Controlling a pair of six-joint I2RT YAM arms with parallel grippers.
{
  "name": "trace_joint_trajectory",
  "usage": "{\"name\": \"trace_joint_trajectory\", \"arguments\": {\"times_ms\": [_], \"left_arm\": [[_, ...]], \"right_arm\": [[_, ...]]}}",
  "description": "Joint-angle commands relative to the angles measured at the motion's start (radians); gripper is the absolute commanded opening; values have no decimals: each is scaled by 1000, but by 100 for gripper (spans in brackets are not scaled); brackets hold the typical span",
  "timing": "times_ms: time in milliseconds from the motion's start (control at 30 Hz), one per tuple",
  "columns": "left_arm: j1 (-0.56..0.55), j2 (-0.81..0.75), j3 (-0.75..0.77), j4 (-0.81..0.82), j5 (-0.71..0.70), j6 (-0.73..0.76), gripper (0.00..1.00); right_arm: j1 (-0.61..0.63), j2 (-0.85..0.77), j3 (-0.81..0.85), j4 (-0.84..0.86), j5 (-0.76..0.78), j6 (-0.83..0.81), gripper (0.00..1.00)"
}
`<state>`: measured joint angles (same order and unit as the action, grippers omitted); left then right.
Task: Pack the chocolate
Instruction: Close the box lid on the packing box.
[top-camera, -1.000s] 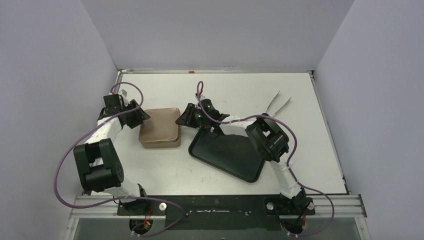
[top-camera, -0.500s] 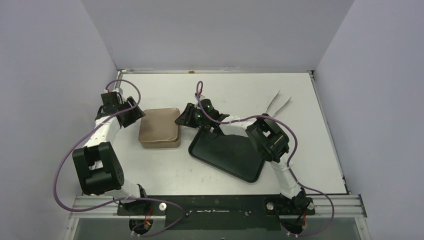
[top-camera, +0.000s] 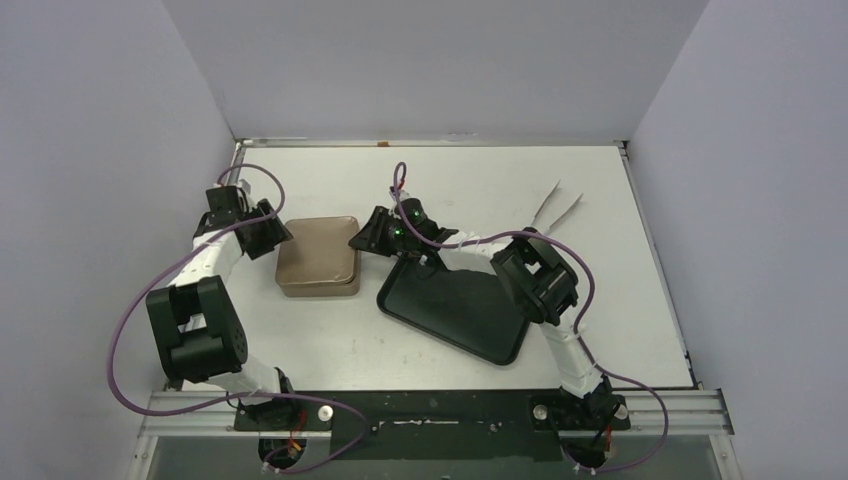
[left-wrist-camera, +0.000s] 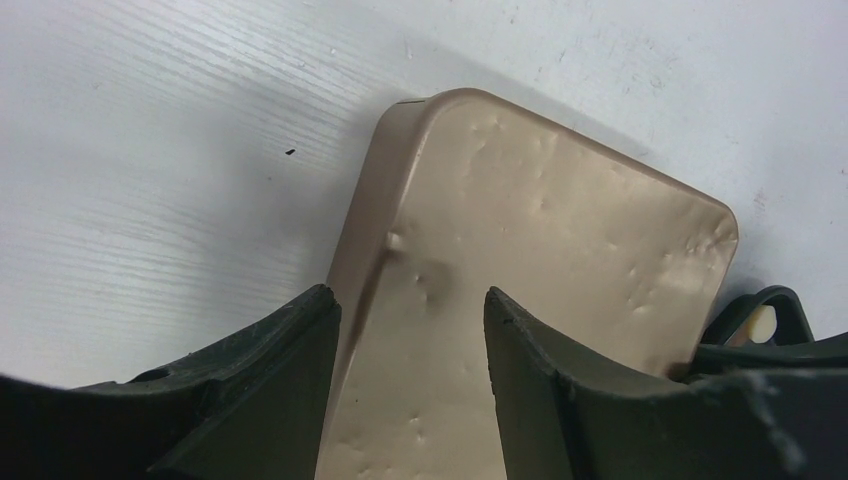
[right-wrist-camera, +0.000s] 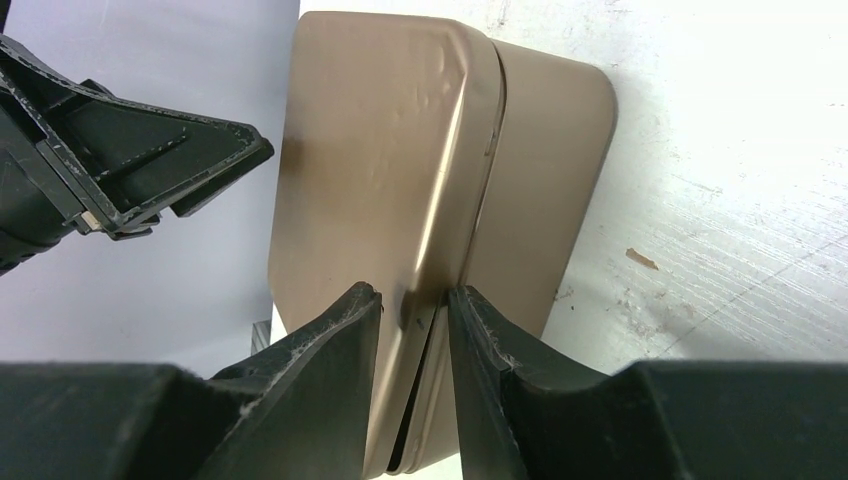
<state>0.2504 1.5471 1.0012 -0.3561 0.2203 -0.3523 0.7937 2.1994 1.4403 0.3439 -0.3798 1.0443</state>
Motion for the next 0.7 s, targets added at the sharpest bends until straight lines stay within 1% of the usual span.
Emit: {"name": "trace_joint_trajectory", "arguments": {"times_ms": [0, 133, 300, 467, 667], "left_arm": [[4, -3, 11, 13, 19, 21, 52], [3, 6, 3, 15, 26, 21, 51], [4, -1, 17, 11, 55, 13, 48], [4, -16, 27, 26, 78, -12, 44], [4, -18, 26, 32, 95, -28, 43]], "right_arm": [[19, -54, 35, 72, -15, 23, 32], [22, -51, 35, 76, -18, 28, 31], [21, -50, 26, 118, -45, 45, 30], [20, -69, 23, 120, -48, 33, 30], [13, -71, 21, 145, -65, 43, 30]]}}
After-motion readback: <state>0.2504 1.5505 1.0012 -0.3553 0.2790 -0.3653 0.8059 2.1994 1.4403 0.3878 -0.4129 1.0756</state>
